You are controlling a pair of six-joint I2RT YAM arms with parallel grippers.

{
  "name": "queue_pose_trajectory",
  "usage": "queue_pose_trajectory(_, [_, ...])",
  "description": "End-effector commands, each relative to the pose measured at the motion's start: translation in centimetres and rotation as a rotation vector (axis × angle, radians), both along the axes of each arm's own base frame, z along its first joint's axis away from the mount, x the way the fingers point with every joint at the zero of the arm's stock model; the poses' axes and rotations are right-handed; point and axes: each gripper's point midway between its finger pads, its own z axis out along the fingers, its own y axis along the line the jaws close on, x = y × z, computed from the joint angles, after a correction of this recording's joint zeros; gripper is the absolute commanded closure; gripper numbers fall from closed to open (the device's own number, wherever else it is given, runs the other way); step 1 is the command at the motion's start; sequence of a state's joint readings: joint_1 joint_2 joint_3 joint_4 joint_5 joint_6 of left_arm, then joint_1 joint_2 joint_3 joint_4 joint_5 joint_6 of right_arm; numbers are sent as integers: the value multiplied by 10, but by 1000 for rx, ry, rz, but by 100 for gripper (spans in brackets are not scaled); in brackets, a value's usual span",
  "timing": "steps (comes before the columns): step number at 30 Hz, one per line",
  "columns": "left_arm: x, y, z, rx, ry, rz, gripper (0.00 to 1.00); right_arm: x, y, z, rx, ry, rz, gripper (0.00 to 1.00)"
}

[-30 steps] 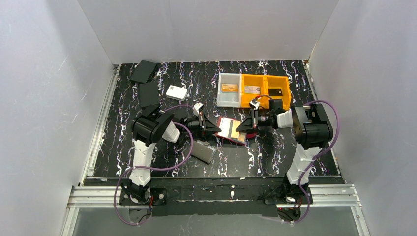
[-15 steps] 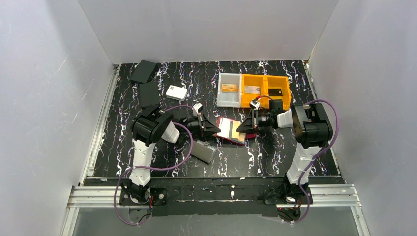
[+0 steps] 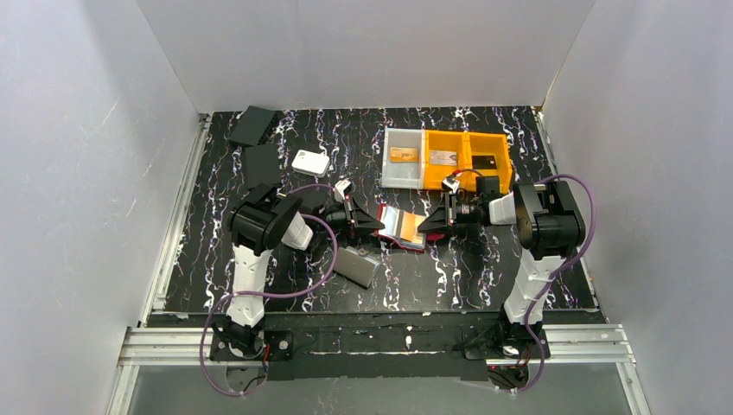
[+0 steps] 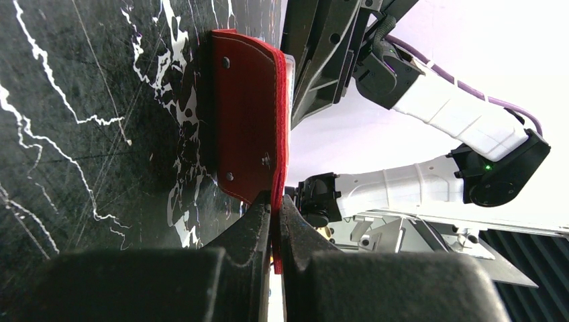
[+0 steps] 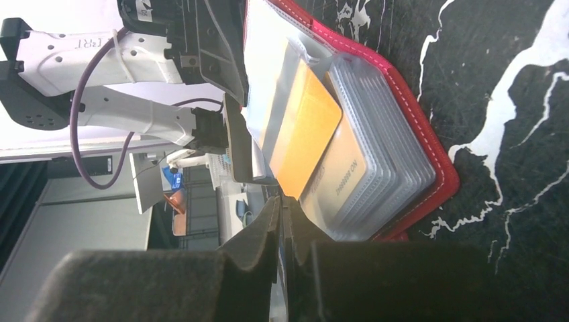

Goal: Take the credit cards out of the card holder
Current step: Remove the credit card from the card holder.

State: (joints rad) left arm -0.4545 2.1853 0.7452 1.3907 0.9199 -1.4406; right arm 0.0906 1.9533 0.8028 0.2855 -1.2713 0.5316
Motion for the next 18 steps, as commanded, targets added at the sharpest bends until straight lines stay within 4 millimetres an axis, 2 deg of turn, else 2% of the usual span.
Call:
queue_pose_trajectory(1, [-1, 1, 3, -13, -26, -7, 100, 6, -1, 2, 10, -14, 6, 87])
queue_pose_trajectory(7, [-2, 3, -4, -2, 2, 9, 100, 5, -1, -2, -11, -7, -3, 66])
queue_pose_trajectory(11, [-2, 6, -14, 20, 32, 42, 98, 6, -1, -4, -19, -7, -7, 63])
queue_pose_trajectory(14, [-3, 12, -19, 56, 37, 74, 84, 6, -1, -7, -39, -10, -13, 60])
queue_pose_trajectory(18, [-7, 19, -20, 144, 15, 81, 71, 6, -1, -12, -57, -4, -16, 60])
